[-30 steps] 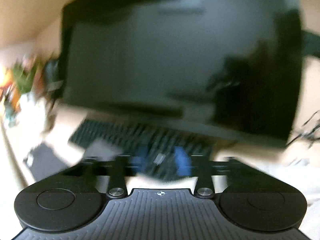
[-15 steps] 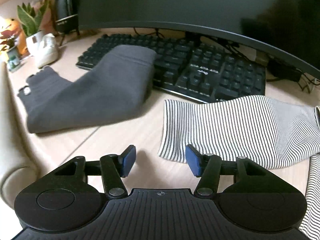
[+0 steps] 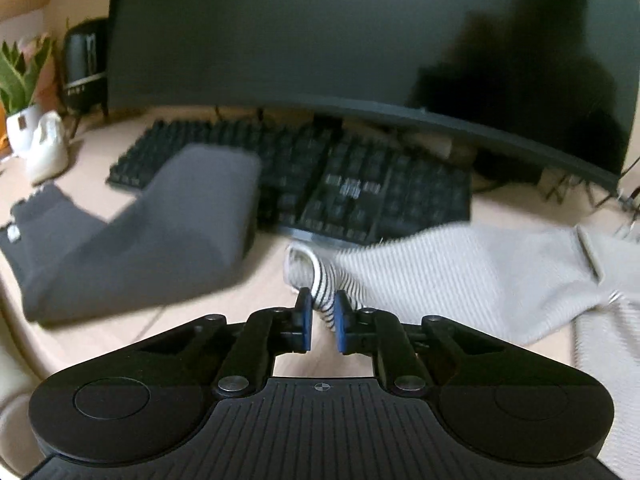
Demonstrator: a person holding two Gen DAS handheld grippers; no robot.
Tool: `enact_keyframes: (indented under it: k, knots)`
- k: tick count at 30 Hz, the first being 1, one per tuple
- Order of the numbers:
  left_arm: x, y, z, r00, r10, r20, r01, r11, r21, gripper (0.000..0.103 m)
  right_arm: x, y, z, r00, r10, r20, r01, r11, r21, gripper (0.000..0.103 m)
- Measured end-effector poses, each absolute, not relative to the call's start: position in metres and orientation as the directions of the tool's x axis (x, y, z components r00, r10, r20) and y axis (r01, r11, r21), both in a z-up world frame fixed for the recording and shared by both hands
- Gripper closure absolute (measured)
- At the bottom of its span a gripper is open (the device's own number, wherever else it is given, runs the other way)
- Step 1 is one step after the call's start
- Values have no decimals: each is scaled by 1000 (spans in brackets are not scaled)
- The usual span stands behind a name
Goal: Fold clothes
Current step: 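Lift the held sleeve with the left gripper and fold it across the body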
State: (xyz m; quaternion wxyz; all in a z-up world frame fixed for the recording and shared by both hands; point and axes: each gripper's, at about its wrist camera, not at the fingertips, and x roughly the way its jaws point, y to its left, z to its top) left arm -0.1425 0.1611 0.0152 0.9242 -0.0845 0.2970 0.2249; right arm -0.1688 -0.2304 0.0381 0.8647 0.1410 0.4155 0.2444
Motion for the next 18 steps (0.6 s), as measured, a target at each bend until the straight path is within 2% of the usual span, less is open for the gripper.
enact_keyframes:
  k: [9,18]
  knots:
    - [-141,108,92,820,377,-431,-426,904,-19,91,-157,-246,45,527,584,-618,-393,812,432,0]
    - [-114,19,147,877,343,-337,-348,936,46,93,-141,-295,44,513,628,-586,-423,778,464,0]
